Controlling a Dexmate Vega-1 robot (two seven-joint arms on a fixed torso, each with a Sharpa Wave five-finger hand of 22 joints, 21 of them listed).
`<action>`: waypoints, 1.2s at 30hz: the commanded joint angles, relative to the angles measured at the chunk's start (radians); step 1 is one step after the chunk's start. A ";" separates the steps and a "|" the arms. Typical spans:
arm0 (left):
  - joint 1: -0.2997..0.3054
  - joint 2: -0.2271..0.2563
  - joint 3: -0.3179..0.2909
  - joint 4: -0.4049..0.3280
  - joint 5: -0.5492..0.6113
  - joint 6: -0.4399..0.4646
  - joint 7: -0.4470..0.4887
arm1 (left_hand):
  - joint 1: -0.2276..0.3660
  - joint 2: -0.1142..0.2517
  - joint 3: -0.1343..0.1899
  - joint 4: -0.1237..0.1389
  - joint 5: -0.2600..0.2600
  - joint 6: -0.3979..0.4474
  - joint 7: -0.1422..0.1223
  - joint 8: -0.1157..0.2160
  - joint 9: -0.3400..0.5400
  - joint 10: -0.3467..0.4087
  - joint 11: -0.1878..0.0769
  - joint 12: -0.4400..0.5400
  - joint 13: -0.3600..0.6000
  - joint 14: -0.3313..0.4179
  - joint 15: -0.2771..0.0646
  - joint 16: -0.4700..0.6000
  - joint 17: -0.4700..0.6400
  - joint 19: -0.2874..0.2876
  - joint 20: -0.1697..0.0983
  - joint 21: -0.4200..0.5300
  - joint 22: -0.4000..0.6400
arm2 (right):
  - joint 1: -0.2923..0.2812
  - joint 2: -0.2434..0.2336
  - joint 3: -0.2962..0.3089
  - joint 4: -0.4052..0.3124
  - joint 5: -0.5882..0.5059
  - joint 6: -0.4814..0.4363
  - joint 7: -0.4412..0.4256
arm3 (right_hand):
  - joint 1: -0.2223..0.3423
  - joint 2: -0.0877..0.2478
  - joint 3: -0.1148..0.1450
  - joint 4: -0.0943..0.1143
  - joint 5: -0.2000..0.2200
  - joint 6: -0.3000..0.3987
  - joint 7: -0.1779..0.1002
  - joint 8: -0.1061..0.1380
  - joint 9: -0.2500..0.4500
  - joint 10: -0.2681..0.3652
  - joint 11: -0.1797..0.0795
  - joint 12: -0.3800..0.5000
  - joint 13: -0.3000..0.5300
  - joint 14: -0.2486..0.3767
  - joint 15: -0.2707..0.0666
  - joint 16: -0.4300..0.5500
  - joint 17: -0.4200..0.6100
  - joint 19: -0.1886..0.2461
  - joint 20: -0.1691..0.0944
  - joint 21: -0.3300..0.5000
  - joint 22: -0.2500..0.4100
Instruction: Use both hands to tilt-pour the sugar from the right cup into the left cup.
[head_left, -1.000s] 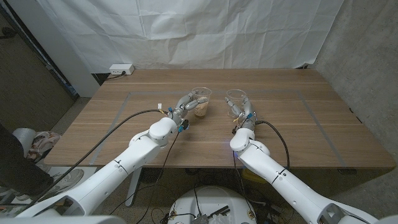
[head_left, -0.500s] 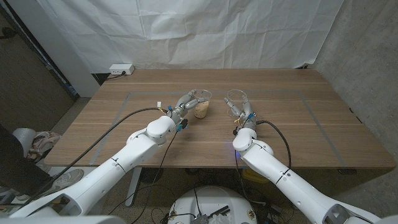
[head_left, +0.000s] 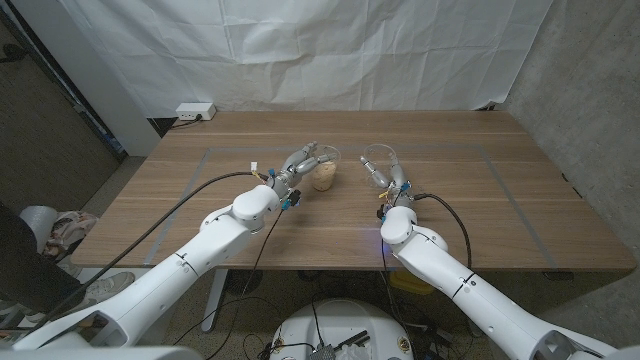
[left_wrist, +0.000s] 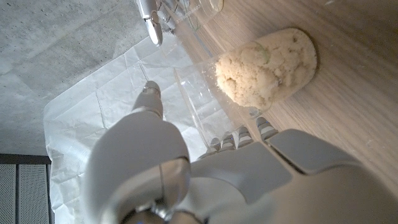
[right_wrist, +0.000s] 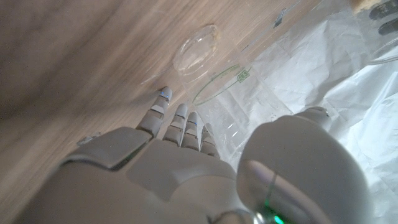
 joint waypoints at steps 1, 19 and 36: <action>0.034 0.016 -0.025 -0.018 -0.025 -0.055 -0.018 | -0.026 -0.002 -0.009 0.011 0.007 -0.227 -0.016 0.010 -0.001 -0.211 0.034 0.008 0.004 -0.174 0.031 -0.002 0.000 -0.100 0.015 -0.012 0.004 | -0.023 -0.054 0.017 0.006 0.026 0.184 0.083 | -0.034 0.001 -0.005 0.014 -0.004 0.001 -0.009 0.008 -0.001 -0.012 0.010 -0.006 -0.004 -0.020 0.008 0.003 -0.007 -0.024 0.004 -0.009 0.001; 0.074 0.027 -0.056 -0.041 -0.040 -0.104 -0.010 | -0.077 -0.011 -0.031 0.026 0.013 -0.247 -0.036 0.019 -0.002 -0.255 0.057 0.016 0.003 -0.233 0.056 0.003 -0.006 -0.164 0.020 -0.020 0.000 | -0.047 -0.026 0.026 0.043 -0.025 0.278 0.021 | -0.094 -0.010 -0.009 0.019 -0.010 0.000 -0.014 0.010 -0.004 -0.008 0.002 -0.006 -0.017 -0.024 -0.009 0.012 -0.028 -0.051 0.003 -0.011 -0.001; 0.071 0.029 -0.073 -0.031 -0.034 -0.150 -0.018 | -0.096 -0.008 -0.036 0.034 0.013 -0.259 -0.035 0.017 -0.003 -0.271 0.053 0.016 0.002 -0.246 0.054 0.005 -0.007 -0.177 0.020 -0.019 -0.001 | -0.048 -0.001 0.039 0.061 -0.107 0.326 -0.046 | -0.122 0.028 0.007 -0.013 -0.008 0.179 -0.013 -0.002 -0.005 0.128 -0.017 0.083 -0.024 0.139 -0.058 0.014 -0.138 0.066 -0.021 -0.001 0.001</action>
